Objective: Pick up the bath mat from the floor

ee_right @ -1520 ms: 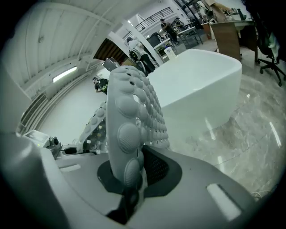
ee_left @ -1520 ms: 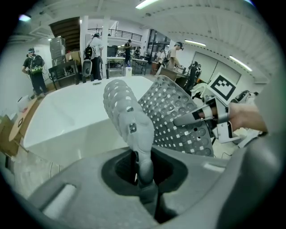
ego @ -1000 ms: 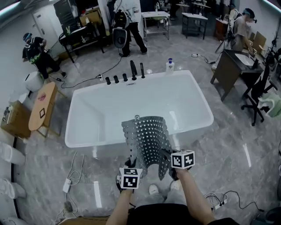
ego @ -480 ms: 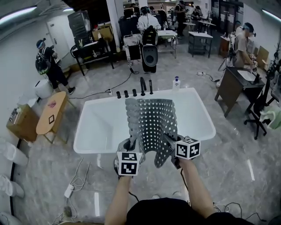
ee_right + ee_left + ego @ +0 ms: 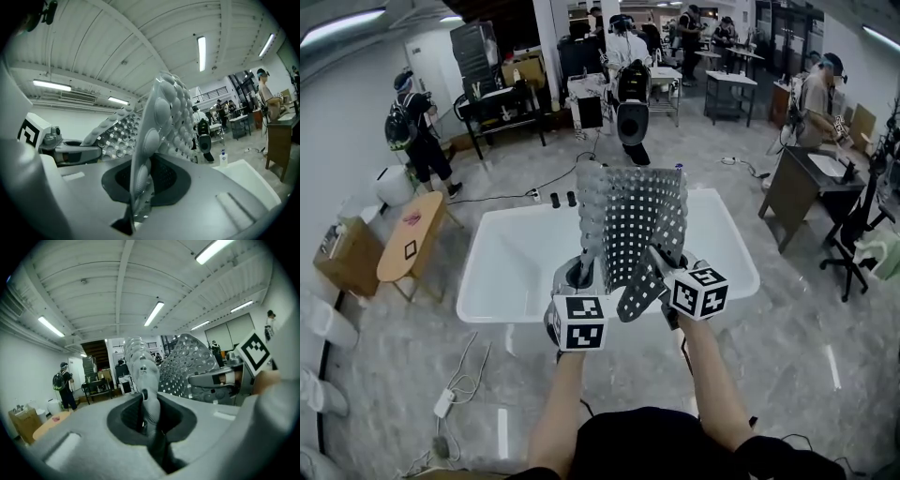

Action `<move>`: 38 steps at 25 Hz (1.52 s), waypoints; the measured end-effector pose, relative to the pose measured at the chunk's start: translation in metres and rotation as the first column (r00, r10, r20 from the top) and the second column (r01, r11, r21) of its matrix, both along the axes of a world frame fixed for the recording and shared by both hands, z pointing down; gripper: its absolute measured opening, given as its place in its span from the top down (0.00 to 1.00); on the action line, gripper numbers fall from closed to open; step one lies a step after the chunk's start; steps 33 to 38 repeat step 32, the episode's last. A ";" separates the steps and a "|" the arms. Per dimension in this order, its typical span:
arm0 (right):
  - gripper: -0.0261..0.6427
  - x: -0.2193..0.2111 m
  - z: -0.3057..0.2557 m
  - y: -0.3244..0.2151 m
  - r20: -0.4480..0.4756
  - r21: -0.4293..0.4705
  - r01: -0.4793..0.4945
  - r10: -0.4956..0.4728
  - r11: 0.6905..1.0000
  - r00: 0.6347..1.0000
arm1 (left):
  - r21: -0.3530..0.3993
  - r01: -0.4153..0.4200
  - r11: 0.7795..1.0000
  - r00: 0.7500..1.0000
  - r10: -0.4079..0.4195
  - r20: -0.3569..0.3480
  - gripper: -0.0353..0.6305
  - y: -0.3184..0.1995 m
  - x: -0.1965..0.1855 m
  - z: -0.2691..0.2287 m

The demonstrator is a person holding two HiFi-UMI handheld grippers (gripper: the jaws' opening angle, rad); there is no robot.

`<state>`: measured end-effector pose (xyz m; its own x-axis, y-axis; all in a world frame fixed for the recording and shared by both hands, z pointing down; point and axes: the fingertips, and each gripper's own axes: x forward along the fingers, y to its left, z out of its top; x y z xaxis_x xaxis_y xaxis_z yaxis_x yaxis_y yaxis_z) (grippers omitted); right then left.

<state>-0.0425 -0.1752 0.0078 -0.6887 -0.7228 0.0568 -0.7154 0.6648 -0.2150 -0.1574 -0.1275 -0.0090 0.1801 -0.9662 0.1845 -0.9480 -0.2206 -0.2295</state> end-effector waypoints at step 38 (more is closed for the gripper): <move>0.92 0.000 -0.020 -0.008 -0.215 0.119 0.056 -0.029 0.991 0.976 | 0.061 -0.001 0.998 0.997 0.006 -0.082 0.90 -0.010 -0.001 -0.014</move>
